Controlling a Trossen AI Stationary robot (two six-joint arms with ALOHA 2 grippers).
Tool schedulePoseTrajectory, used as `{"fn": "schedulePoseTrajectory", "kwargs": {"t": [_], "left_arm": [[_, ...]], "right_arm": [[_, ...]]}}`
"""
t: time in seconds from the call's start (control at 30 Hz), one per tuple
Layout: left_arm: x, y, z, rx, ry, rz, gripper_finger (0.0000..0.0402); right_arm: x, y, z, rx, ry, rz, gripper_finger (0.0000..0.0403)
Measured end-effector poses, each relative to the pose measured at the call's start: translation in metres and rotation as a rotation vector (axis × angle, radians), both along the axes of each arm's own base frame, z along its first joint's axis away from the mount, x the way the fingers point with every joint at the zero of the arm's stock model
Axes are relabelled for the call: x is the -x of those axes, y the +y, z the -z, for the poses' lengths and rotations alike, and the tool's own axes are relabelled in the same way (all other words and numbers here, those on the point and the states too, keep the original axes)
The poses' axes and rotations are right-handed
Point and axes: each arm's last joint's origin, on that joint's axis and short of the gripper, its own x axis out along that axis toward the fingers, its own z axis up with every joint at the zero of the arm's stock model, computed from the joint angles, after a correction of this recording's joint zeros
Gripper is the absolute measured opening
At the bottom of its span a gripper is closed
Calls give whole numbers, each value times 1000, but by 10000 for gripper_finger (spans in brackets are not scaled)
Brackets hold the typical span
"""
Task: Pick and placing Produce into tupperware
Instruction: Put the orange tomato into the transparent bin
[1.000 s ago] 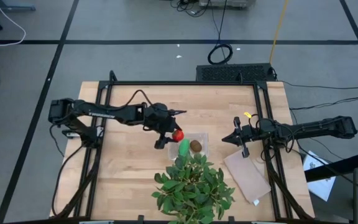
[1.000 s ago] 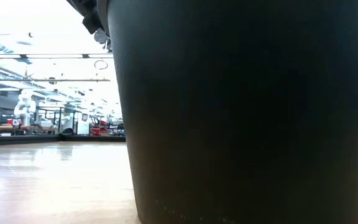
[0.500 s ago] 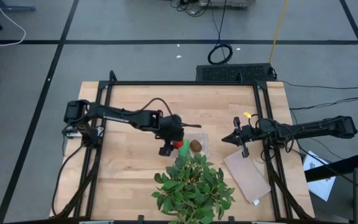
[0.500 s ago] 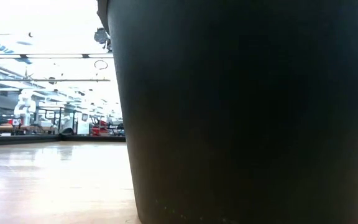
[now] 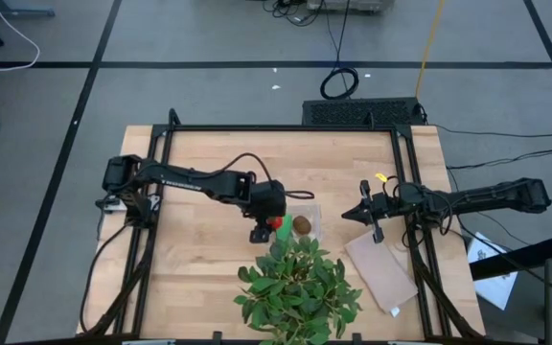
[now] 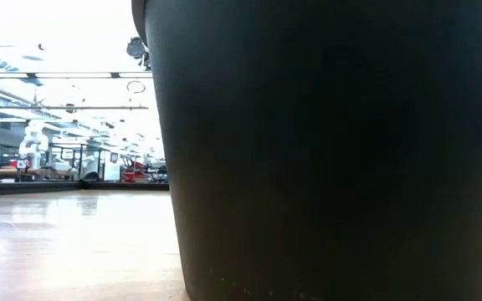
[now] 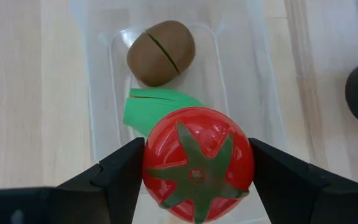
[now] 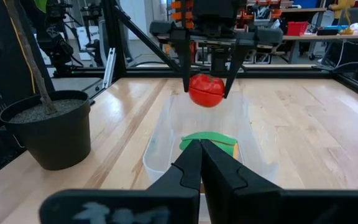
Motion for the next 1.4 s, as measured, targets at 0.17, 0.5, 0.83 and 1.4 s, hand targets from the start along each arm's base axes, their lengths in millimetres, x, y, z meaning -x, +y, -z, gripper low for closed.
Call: {"fn": "schedulePoseTrajectory", "kwargs": {"t": [0.17, 0.5, 0.83, 1.4], "left_arm": [[0, -5, 0, -2, -2, 4, 264], [-6, -15, 19, -72, 51, -2, 264], [-6, -13, 25, -120, 83, -45, 264], [-10, -14, 43, -110, 138, -55, 264]], "right_arm": [[0, 0, 0, 5, -2, 0, 0], [0, 0, 0, -1, -1, 0, 0], [0, 0, 1, -1, 6, 0, 0], [-2, 0, 0, -1, -2, 0, 0]]}}
